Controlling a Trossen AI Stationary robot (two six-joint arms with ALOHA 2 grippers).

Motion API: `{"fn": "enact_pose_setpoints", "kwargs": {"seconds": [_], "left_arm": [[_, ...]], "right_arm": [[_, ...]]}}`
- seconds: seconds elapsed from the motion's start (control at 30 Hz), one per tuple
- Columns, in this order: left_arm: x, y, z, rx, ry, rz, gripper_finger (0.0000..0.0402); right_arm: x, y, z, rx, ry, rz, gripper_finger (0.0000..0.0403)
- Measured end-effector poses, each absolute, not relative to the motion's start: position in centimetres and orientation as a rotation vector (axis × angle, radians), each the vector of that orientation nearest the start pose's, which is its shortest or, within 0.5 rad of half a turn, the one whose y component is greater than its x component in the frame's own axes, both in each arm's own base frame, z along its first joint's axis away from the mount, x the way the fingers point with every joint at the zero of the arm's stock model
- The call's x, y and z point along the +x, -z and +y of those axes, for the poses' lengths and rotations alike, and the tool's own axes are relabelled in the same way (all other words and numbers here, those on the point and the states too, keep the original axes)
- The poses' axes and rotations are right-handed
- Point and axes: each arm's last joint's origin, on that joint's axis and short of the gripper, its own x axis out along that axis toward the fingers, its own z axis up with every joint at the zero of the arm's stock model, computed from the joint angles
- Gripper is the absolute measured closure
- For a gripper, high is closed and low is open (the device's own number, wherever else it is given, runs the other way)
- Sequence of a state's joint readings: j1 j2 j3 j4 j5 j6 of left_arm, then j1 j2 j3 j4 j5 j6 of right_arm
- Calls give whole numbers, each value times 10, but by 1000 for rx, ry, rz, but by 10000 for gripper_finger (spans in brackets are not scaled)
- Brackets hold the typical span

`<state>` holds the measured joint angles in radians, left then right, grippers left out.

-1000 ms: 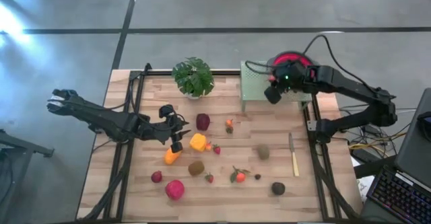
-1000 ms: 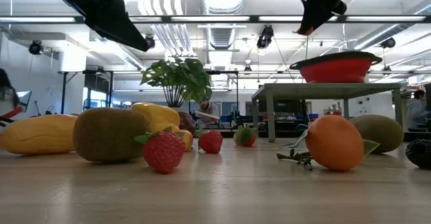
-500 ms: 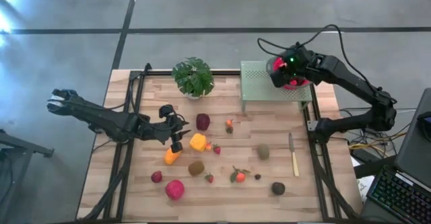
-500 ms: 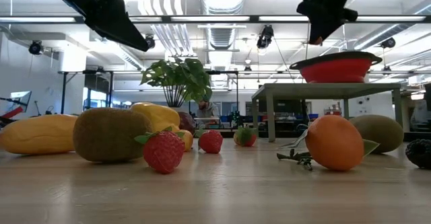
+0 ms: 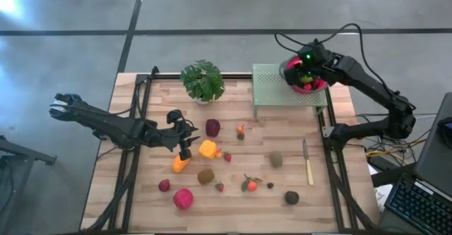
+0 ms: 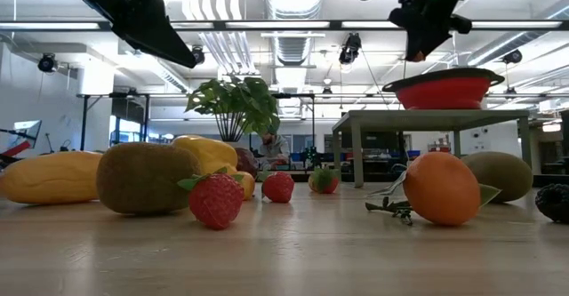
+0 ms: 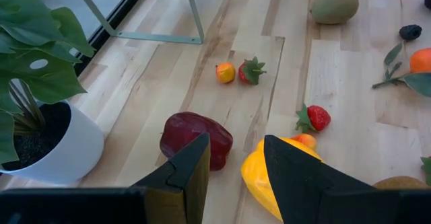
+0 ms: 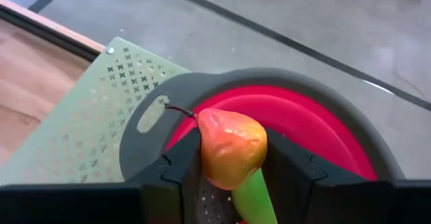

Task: Pick & Place Fruit
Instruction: Put the orange pear into the red strainer bowl on the shelf

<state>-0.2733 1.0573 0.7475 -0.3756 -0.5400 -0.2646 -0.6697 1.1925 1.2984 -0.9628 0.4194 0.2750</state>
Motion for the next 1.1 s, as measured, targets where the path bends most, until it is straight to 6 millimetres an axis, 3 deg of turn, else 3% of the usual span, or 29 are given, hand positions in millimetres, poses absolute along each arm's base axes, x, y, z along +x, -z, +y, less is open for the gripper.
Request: {"fn": "enact_pose_setpoints", "kwargs": {"seconds": [0.4,0.67,0.93,1.1], "left_arm": [[210,-257,-43,17,-336,590,255],[210,-257,-43,17,-336,590,255],[210,-257,-43,17,-336,590,255],[210,-257,-43,17,-336,590,255]], "right_arm": [[184,-340,-166,324,1160,877,260],[183,-329,-178,352,1189,943,280],[183,-325,-182,351,1187,978,258],[182,-324,-181,349,1183,999,265]]}}
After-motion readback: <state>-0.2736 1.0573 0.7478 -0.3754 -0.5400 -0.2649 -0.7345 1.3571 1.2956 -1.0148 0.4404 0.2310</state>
